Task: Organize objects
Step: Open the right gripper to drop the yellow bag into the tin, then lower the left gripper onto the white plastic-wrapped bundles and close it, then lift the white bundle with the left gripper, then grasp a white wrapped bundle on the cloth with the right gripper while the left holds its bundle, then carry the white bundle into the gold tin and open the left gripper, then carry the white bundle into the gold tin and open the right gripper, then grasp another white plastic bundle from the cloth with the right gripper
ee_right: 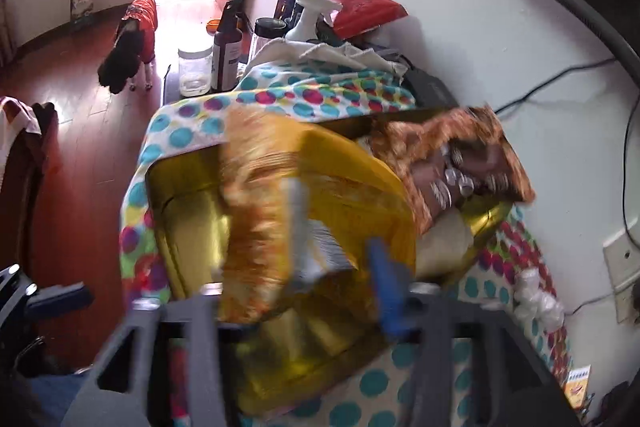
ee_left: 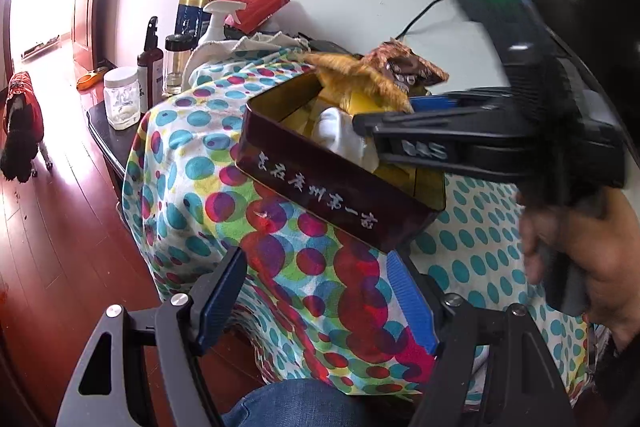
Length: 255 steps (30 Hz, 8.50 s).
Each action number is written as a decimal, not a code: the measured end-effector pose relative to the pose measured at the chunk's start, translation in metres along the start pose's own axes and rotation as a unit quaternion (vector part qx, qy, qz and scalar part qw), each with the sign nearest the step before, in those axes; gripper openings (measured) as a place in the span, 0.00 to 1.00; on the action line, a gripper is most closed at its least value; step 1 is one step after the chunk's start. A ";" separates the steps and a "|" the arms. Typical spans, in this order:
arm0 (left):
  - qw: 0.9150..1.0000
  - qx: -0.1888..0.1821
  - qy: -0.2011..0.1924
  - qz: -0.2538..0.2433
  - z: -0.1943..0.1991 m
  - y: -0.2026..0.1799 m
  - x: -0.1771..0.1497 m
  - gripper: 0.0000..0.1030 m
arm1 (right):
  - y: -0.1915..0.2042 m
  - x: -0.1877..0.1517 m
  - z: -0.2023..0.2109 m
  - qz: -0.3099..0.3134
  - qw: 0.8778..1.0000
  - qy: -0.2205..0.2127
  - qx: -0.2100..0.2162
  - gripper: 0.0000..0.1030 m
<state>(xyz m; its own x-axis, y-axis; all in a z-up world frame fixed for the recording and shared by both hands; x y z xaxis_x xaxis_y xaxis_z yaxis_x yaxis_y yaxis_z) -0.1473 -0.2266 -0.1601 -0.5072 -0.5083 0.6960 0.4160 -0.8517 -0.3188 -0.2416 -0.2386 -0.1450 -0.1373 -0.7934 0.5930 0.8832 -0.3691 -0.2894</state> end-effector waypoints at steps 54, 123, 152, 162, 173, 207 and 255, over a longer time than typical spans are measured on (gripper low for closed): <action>0.964 -0.025 0.033 -0.261 -0.238 -0.294 0.082 0.72 | -0.326 -0.314 0.084 -0.539 0.785 -0.040 -0.303 1.00; 0.977 -0.051 0.001 -0.208 -0.150 -0.224 0.043 0.37 | -0.312 -0.172 -0.066 -0.413 0.903 0.012 -0.119 1.00; 0.980 -0.014 -0.058 -0.190 -0.120 -0.218 0.072 0.37 | -0.281 -0.274 0.039 -0.553 0.825 -0.062 -0.103 0.49; 0.983 0.072 -0.085 -0.145 -0.093 -0.129 0.163 0.37 | -0.279 -0.271 0.040 -0.554 0.824 -0.069 -0.093 0.52; 0.984 0.104 -0.039 -0.141 -0.122 -0.101 0.149 0.38 | -0.279 -0.271 0.040 -0.554 0.824 -0.070 -0.092 0.52; 0.970 -0.054 -0.067 -0.226 0.041 -0.115 -0.031 0.72 | -0.279 -0.269 0.038 -0.547 0.829 -0.062 -0.098 0.53; 0.993 -0.018 0.014 -0.116 0.017 -0.050 -0.054 0.72 | -0.027 0.032 0.028 -0.208 0.973 -0.067 0.075 0.53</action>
<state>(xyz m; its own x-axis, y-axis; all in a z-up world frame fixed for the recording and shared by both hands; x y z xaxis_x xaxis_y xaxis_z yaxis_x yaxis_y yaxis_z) -0.1271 -0.1544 -0.1710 -0.6075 -0.3017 0.7348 0.2594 -0.9497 -0.1755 -0.2572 -0.2400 -0.0974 -0.4458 -0.5165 0.7311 0.8204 -0.5625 0.1028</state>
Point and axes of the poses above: each gripper's, at about its wrist camera, not at the fingertips, and z roughly against the way its jaws point, y to its left, x to its top, the point moved 10 cm from there along -z, roughly the way its jaws point, and after that the axes turned 3 degrees about -y, right-handed, at the moved point
